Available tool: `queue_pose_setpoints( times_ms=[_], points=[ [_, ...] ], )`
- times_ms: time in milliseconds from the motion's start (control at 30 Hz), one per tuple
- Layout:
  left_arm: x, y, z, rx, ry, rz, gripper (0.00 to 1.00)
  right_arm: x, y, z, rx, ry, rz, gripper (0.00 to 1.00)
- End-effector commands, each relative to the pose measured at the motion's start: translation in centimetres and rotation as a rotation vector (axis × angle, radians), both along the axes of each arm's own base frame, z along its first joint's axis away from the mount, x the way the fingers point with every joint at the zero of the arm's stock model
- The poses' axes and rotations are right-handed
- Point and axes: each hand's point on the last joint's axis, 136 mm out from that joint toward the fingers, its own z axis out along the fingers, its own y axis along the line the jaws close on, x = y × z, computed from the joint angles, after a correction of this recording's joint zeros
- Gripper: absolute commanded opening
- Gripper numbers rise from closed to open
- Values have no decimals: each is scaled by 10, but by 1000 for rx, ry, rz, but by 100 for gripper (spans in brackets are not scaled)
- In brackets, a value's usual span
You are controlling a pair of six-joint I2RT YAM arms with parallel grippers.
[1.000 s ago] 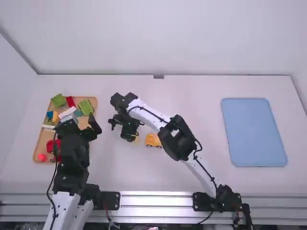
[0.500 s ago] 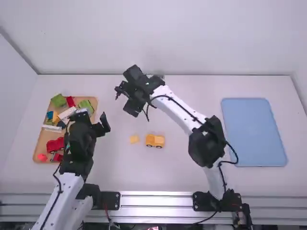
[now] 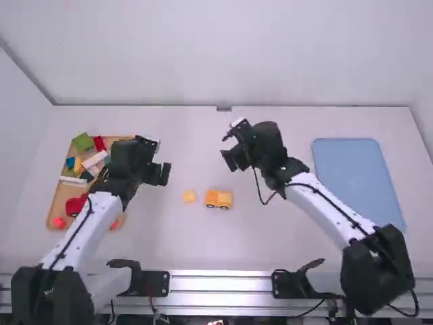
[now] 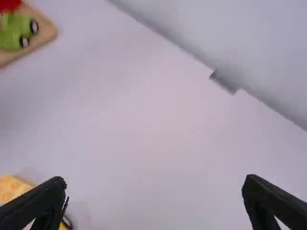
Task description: Assemble lego blocks to make yellow taxi
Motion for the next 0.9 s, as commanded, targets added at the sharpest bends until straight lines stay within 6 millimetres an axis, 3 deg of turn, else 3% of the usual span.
queue_pose_setpoints(
  times_ms=[0,100,233,400,533,700,867],
  points=[
    [7,-22,-1,114,36,-225,99,-20,-2,-18,80,52,74,98],
    [-4,-36,-21,246,178,-383,99,-22,-16,-20,162,40,51,98],
    [-19,-44,-46,386,297,-573,92,-27,-26,-25,210,33,83,98],
    [-35,-72,-65,307,321,-755,95,-31,-38,-26,263,65,116,98],
    [-35,-81,-73,259,307,-776,98,-30,-41,-25,275,66,122,98],
    [-37,-84,-99,229,339,-742,91,-29,-43,-25,275,65,115,98],
    [-39,-88,-126,257,410,-764,93,-28,-42,-23,271,53,119,98]
  ],
)
